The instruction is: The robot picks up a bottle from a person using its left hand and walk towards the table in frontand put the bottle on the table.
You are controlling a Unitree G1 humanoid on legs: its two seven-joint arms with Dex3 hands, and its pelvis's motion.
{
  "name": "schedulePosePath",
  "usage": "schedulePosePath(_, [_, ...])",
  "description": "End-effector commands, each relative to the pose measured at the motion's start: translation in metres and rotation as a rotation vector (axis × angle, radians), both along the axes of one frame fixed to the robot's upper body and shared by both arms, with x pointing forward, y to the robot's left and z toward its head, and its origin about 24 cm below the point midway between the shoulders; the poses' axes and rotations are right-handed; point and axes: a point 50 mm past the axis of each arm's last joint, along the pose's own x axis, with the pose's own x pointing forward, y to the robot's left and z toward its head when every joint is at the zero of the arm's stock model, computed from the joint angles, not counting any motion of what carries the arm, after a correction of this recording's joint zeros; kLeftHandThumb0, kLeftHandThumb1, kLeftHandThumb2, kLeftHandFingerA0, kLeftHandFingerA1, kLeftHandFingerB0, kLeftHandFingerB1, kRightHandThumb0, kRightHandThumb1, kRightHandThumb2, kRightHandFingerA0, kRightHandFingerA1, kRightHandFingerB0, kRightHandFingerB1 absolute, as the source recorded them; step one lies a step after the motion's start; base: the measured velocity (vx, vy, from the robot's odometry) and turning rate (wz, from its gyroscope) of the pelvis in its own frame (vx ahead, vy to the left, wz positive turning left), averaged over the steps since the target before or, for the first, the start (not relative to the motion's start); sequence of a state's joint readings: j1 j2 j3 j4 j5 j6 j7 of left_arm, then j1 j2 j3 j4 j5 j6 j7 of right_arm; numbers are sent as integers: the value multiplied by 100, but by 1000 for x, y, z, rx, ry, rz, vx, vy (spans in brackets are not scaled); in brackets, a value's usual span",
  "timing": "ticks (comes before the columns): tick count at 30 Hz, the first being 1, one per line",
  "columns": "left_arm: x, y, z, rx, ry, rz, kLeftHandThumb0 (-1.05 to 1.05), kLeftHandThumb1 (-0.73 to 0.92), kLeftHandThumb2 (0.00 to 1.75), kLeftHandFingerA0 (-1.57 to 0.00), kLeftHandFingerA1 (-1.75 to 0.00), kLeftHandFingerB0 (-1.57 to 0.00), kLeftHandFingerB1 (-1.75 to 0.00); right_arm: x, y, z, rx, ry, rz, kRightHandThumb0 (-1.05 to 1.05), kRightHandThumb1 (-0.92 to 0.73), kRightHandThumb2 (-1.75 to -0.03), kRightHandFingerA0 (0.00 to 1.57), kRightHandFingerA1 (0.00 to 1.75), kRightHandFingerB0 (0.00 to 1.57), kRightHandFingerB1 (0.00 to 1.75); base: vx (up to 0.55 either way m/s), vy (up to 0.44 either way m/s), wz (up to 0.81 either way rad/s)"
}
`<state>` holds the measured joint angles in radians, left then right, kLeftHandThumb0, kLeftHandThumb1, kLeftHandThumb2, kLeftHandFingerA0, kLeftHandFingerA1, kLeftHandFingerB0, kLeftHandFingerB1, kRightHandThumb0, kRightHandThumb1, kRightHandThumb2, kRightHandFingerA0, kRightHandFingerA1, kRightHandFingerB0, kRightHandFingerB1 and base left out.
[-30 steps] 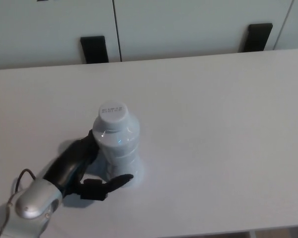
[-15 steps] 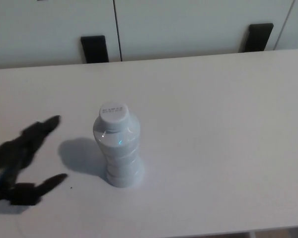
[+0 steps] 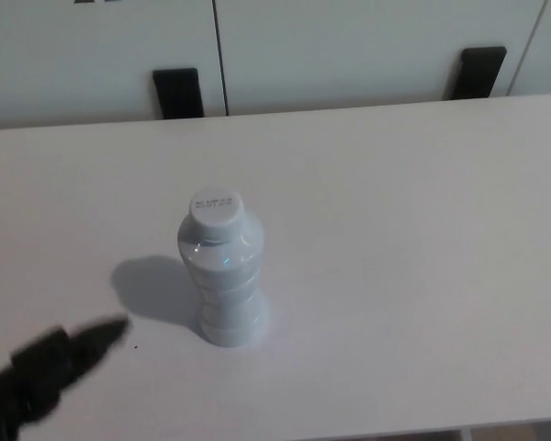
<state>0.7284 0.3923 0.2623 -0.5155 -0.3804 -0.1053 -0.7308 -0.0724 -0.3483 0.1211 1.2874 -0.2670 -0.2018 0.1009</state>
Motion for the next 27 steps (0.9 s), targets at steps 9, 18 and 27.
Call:
schedulePosePath(9, [-74,0,21,-261,-20,-176,-56,36,69,-46,-46,-38,-42,-7,-3,-1,12,24,-25,-47,-68,-64,59,47,51,41,0,0,0])
schedulePosePath(18, [-72,12,7,-183,30,-136,-60,37,72,-49,-48,-41,-44,-4,-2,-1,26,28,-34,-43,-73,-62,59,47,49,40,0,0,0])
schedulePosePath(27, [-70,47,-75,344,218,27,-51,52,94,-74,-70,-46,-56,-10,0,-4,24,47,-26,-45,-72,-61,59,46,50,39,0,0,0])
